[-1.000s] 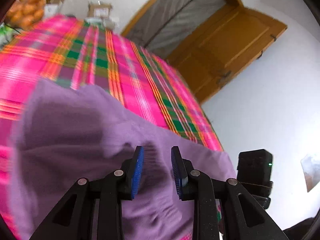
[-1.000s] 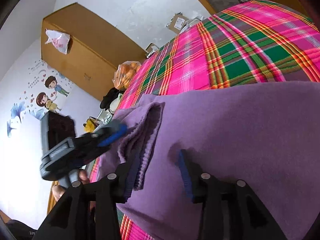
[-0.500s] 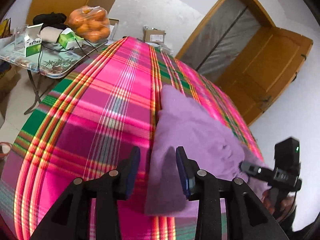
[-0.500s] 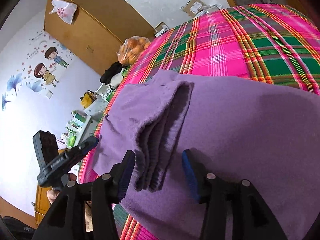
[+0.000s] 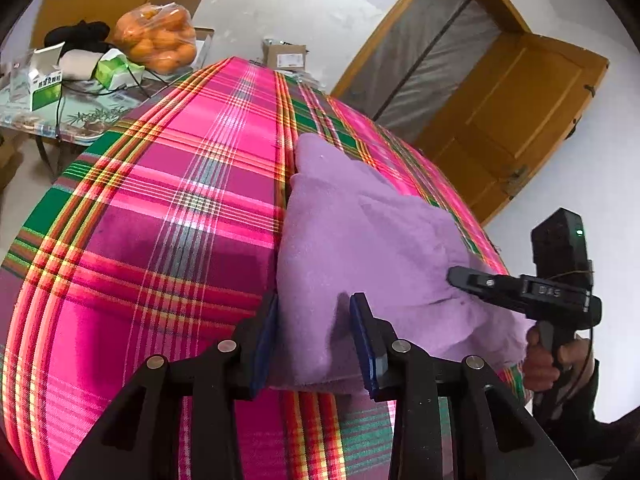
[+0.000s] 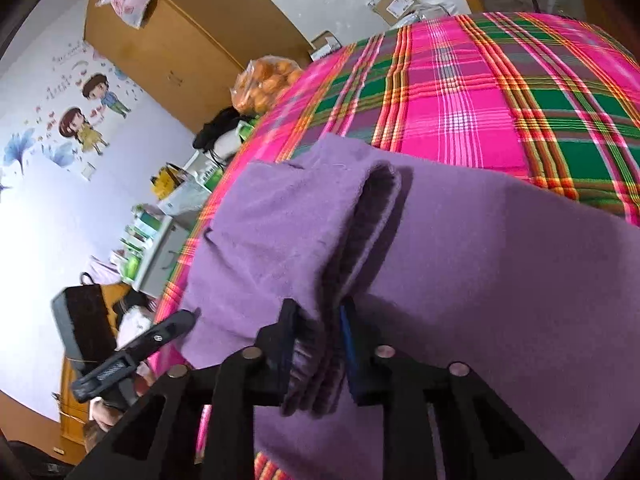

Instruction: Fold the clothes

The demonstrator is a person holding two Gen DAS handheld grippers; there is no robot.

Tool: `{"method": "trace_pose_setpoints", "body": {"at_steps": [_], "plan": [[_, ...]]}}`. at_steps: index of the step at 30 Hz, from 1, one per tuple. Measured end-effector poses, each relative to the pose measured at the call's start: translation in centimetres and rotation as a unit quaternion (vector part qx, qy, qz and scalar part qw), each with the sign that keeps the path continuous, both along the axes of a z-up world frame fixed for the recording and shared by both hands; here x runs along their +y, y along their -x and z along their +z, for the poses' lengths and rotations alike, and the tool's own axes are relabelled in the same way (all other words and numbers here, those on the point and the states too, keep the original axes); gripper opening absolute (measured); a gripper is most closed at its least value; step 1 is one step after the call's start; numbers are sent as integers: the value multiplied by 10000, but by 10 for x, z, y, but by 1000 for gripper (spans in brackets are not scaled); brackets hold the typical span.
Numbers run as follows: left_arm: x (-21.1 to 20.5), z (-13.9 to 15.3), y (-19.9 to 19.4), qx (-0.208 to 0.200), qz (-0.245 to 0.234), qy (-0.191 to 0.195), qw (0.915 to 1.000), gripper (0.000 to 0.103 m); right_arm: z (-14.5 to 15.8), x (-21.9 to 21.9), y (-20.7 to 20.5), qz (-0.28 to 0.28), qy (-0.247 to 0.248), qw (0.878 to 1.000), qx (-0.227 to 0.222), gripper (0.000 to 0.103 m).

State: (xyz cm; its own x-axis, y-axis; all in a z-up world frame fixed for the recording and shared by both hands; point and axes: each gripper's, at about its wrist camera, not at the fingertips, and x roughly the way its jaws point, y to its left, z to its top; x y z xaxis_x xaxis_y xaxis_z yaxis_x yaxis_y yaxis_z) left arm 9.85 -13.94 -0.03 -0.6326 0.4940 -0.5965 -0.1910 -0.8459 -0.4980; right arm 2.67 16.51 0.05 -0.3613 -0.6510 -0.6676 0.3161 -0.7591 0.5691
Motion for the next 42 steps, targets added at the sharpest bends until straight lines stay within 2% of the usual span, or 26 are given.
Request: {"method": "trace_pose_setpoints", "body": {"at_steps": [4,7,13,17,20,22,26,30,32,39,42], "plan": [[-4,-3,-1,12,2,-68,10000,30,2,10,-9,-68,303,9995,-22,17],[-6,-4,-1,-13,27,-119,9999,24,-12,17,-4,-233,378,9985,-309,17],[-11,-5,-4,22,4,-184,9998,22,1,23,-13,-344,686,9968,-216,14],[-8,-7,-4,34,-89,-233,9997,22,-4,28,-12,-394,626,9969,-270,14],[-7,-6,-6,62,-127,-193,9997,22,-20,34,-4,-489,570,9956,-552,22],[-8,-7,-6,60,-134,-203,9997,22,-10,35,-6,-538,385,9973,-332,27],[-11,-8,-6,65,-127,-258,9996,22,29,31,-11,-601,-17,9965,573,35],[-11,-10,-5,64,-113,-300,9995,22,62,4,-3,-154,-307,9920,1218,38],[-10,-9,-5,70,-111,-280,9995,22,69,-20,10,202,-475,9894,1359,38],[-7,-8,-5,97,-115,-151,9998,22,57,-103,68,1137,-1115,9809,1116,38],[-5,-8,-5,128,-129,-76,9998,22,41,-119,88,1222,-1292,9793,965,38]]}}
